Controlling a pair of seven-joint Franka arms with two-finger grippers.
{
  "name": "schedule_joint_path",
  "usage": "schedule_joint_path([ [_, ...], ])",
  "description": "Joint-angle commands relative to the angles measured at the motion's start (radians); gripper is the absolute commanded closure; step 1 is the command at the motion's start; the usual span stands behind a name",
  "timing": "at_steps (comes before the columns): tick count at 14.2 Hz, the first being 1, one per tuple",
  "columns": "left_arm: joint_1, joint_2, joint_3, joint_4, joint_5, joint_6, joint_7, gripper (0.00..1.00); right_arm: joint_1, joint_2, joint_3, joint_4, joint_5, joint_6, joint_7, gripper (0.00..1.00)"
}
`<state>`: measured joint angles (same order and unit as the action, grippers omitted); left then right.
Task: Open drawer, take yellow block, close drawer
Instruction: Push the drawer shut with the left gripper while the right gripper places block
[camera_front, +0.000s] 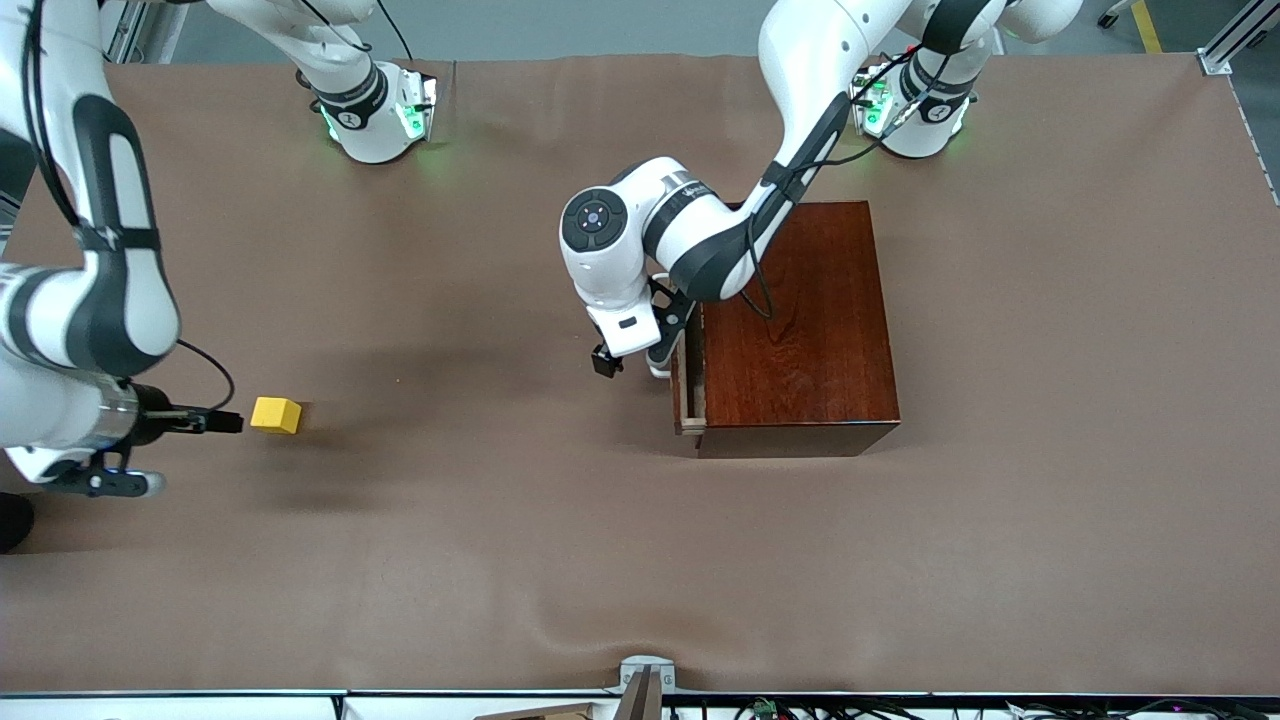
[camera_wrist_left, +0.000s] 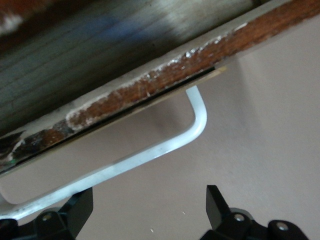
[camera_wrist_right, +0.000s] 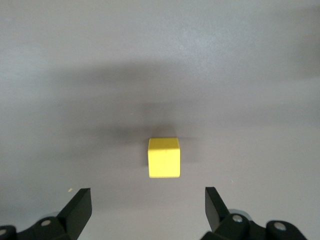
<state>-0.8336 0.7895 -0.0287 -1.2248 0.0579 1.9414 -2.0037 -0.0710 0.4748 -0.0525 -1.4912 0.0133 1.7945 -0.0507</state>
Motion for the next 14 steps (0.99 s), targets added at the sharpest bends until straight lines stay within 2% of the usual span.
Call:
schedule_joint_path([
  [1,0.001,-0.022,0.036,-0.010,0.008,-0.059,0.002,0.00,0.002,-0.033,0.010,0.078,-0.003,-0.142,0.003,0.00],
  [8,0.001,-0.030,0.053,-0.018,0.008,-0.094,0.002,0.00,0.017,-0.177,0.011,0.121,-0.004,-0.269,0.000,0.00],
  [14,0.010,-0.042,0.052,-0.015,0.005,-0.124,0.002,0.00,0.120,-0.311,0.003,0.177,-0.018,-0.406,0.009,0.00],
])
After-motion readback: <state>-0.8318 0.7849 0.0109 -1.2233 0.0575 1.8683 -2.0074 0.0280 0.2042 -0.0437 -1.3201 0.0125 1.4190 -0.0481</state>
